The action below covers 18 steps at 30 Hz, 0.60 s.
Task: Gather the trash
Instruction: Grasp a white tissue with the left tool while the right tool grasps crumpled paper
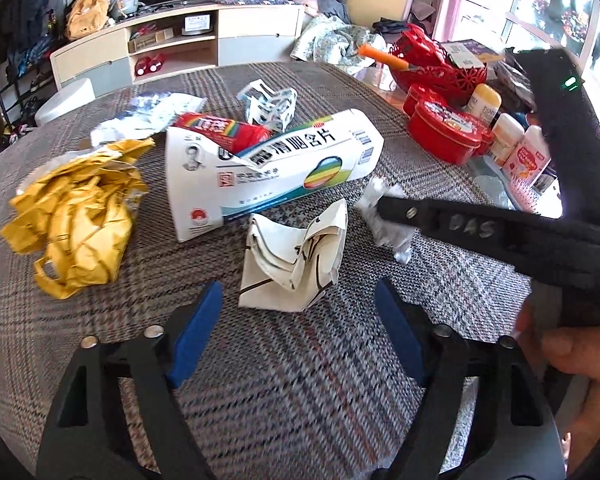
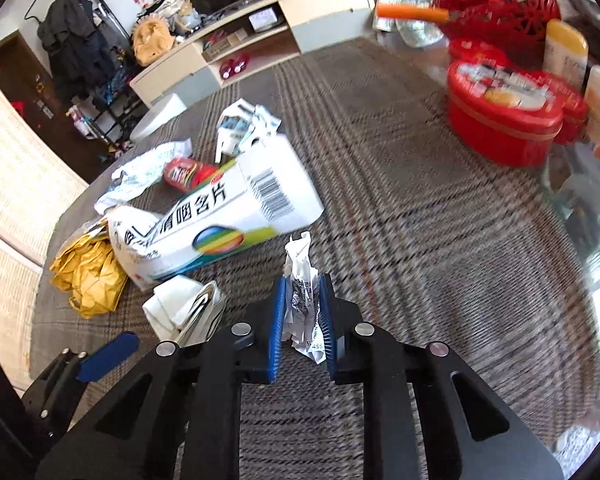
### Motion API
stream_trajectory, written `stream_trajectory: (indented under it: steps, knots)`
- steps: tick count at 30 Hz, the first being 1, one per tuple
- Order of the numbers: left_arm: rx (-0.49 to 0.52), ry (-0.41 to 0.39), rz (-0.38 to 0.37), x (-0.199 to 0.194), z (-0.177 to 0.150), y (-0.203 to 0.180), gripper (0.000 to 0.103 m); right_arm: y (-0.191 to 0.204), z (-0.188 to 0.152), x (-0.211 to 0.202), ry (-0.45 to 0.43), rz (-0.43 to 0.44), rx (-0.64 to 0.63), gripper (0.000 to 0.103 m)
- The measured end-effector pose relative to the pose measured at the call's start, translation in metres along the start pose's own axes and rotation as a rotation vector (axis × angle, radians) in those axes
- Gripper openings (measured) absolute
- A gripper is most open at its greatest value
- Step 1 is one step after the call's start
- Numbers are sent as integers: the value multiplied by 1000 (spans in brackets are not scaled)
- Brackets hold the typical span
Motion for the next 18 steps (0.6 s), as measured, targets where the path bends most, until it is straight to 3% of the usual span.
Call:
stream_trajectory:
  steps: [4, 6, 7, 8, 10, 18]
  knots:
    - [-4, 9, -32, 12, 1, -4, 48, -8, 3, -8, -16, -18, -10, 18]
    - [-8, -5, -22, 13, 3, -3, 27, -11, 2, -8, -10, -19, -9, 18]
    - [-14, -5, -29, 14, 4, -2, 26, -13, 1, -7, -7, -16, -6, 18]
    - [-23, -4, -44, 13, 5, -1, 18, -14, 0, -7, -8, -14, -4, 18]
    - [-15, -6, -36, 11, 6, 0, 13, -14, 0, -9, -10, -14, -4, 18]
    - [15, -27, 23, -23, -6, 5, 12, 6, -20, -24, 2, -26, -49, 18]
Point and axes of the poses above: each gripper's, at about its wrist camera, not at the fingertips, and x roughly the way its jaws point, y to its left, z to its top, the point moved 5 cm from there along x, roughly the way its jaws point, and after that the axes turned 12 degrees about z, right-handed, at the moved point
